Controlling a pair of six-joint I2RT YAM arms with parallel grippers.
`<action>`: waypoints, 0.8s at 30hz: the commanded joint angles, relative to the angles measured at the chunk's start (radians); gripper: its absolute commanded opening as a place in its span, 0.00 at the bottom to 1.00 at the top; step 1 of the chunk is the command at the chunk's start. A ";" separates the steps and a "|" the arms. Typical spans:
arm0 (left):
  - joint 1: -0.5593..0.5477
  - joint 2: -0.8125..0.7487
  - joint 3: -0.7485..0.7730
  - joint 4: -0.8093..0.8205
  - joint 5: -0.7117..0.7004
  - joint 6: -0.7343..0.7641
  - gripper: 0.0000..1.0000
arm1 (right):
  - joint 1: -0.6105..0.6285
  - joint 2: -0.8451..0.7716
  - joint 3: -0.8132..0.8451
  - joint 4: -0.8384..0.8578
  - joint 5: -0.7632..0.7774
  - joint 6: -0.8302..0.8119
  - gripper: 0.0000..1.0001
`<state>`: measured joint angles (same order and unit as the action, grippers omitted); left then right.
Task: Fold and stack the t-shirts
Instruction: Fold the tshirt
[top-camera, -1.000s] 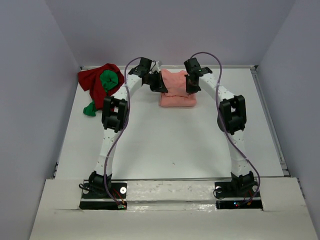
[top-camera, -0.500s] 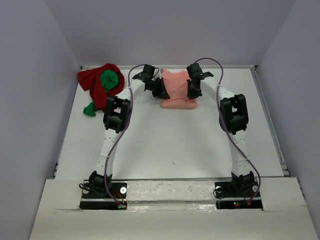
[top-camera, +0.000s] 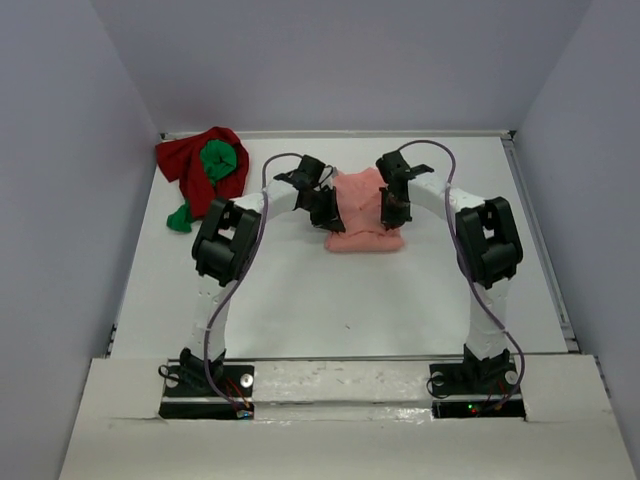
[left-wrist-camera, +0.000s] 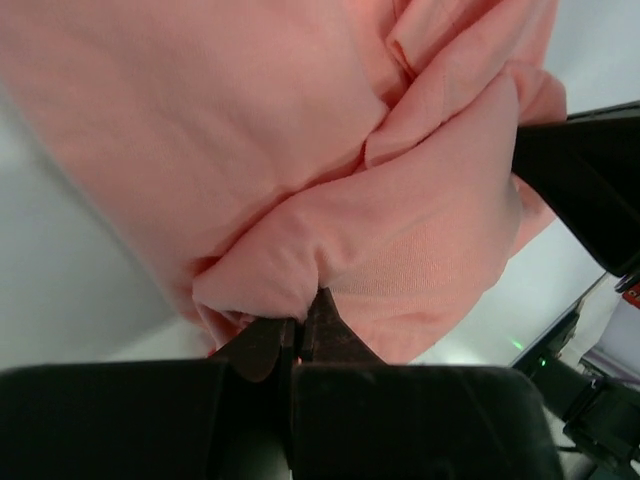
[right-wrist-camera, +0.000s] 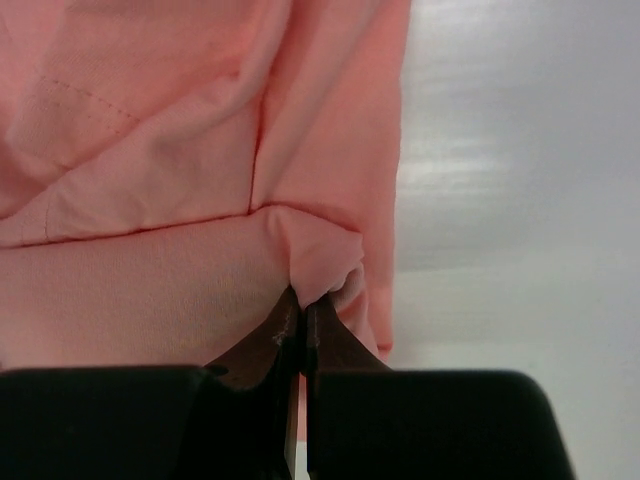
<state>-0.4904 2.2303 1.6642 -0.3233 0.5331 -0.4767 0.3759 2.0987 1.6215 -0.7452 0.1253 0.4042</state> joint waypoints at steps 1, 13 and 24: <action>-0.062 -0.176 -0.203 -0.007 -0.050 -0.039 0.00 | 0.072 -0.129 -0.142 -0.031 -0.029 0.065 0.00; -0.220 -0.576 -0.629 0.110 -0.096 -0.195 0.00 | 0.238 -0.535 -0.561 -0.029 -0.026 0.277 0.00; -0.310 -0.748 -0.595 0.004 -0.213 -0.251 0.00 | 0.400 -0.701 -0.585 -0.198 0.138 0.409 0.00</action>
<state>-0.7815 1.5475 1.0149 -0.2836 0.3618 -0.7097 0.7322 1.4200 0.9871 -0.8494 0.1726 0.7483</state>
